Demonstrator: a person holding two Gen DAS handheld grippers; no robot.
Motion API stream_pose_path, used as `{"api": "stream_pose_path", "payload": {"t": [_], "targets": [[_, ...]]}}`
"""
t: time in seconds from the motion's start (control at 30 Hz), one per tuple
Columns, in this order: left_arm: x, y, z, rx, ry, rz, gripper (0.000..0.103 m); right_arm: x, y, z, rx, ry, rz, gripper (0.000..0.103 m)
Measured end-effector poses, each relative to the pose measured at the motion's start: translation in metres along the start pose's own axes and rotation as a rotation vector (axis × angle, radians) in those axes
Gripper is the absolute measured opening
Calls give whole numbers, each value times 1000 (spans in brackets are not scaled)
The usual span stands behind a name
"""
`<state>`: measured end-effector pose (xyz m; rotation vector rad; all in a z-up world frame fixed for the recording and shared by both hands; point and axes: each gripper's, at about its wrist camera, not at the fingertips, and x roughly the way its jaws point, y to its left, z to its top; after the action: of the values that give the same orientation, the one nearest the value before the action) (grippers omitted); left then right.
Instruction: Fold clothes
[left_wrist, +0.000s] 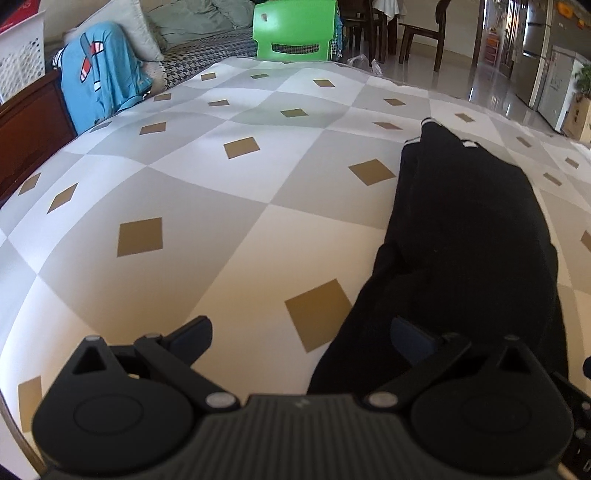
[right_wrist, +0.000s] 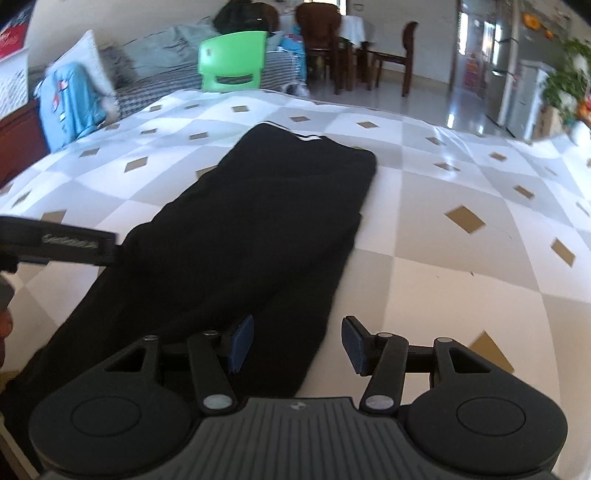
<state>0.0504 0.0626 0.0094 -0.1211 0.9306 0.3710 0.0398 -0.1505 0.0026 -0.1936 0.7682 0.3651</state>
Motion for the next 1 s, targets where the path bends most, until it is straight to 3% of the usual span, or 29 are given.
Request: {"api": "stream_pose_path", "payload": {"t": [0.1,0.47,0.63,0.73,0.87,1.0], "targets": [[11,-2,-1,11,17,49,103,9,6,-4,-62,16,-64,53],[25,10,3,-68,33,48,103,8,-2,-7,-46,19,-178,57],[23,15,3,-71,36,52,103,6,-14,-7,-9,21,-147,57],[21,23,4,-99,44,86,103,6,-20,-7,5,32,-203,57],[13,26,2,-92,49,57,103,3,-42,-4,148,84,-154,56],[-1,16,-3,-13,33,39,103,-4,-46,-5,183,103,-87,56]]}}
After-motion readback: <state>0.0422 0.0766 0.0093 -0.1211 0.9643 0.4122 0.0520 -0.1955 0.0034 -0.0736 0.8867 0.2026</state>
